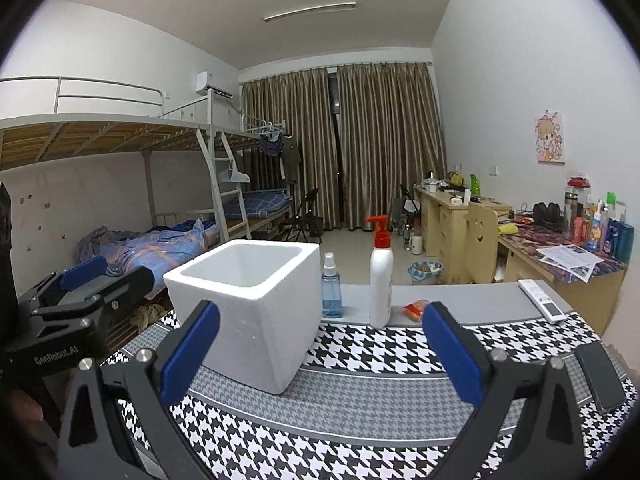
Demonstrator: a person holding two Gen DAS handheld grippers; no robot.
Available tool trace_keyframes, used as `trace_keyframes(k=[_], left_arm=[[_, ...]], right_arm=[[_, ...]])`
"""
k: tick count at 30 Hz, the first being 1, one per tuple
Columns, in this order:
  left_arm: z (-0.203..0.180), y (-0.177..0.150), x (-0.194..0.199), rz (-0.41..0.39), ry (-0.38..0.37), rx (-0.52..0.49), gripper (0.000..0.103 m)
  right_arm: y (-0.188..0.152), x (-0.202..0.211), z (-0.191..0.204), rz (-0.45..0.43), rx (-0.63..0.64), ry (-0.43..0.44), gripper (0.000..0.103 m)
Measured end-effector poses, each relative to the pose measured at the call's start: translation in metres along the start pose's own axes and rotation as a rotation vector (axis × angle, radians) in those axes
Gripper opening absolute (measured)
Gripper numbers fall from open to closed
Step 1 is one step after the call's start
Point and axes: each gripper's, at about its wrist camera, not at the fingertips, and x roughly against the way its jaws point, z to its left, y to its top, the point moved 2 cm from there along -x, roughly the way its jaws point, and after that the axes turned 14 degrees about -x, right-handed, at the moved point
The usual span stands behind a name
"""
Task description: Organize soft objects
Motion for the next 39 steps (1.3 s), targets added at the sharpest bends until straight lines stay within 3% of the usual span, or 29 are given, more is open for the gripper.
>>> trace_keyframes(k=[39], left_arm=[[-0.010, -0.033, 0.002, 0.004, 0.021, -0.033, 0.102]], right_arm=[[-0.029, 0.006, -0.021, 0.002, -0.033, -0.033, 0.102]])
